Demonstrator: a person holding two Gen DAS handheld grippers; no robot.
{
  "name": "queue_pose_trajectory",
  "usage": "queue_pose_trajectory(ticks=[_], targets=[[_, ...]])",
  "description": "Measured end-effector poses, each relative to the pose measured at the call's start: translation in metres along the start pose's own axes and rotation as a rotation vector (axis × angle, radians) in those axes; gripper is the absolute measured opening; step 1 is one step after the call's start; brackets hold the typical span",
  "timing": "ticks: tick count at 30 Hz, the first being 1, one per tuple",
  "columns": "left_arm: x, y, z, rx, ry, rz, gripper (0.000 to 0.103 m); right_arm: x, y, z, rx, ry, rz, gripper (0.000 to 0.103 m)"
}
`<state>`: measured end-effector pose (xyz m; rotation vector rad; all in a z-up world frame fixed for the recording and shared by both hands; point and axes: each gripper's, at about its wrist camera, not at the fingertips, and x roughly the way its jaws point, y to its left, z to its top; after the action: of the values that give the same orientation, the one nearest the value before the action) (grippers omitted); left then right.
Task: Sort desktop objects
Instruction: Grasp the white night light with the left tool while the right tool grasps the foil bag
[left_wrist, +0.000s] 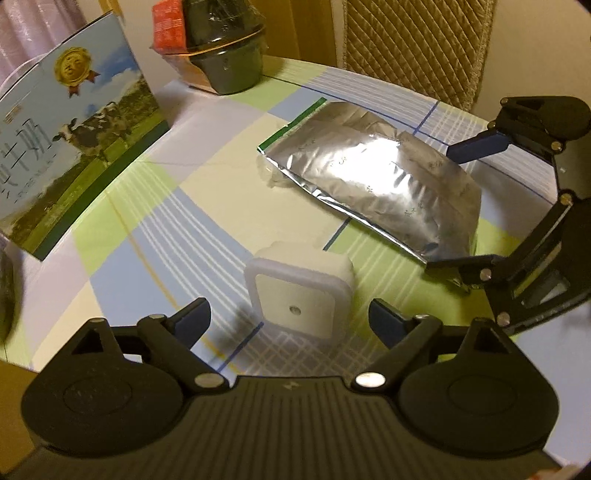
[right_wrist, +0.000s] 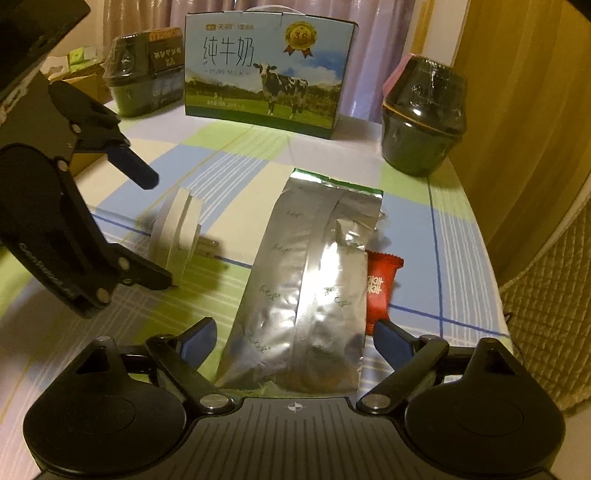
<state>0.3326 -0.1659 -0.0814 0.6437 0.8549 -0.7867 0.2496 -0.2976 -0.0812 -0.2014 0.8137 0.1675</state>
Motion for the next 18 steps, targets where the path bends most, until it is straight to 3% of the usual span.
queue_pose_trajectory(ticks=[7,10,12,18], targets=[[0.012,0.001,0.005,0.011,-0.019,-0.058,0.084,-0.001,-0.002,-0.002,0.014,0.004,0.016,0.072],[0.015,0.002,0.006,0.004,-0.027,-0.068,0.076,-0.005,-0.004,-0.002,0.025,-0.004,0.015,0.059],[0.018,0.004,0.006,-0.014,-0.019,-0.076,0.061,-0.008,-0.007,-0.002,0.036,-0.005,0.018,0.051],[0.011,-0.004,0.003,-0.058,0.016,-0.086,0.061,-0.027,-0.014,-0.003,0.090,-0.006,0.038,0.030]])
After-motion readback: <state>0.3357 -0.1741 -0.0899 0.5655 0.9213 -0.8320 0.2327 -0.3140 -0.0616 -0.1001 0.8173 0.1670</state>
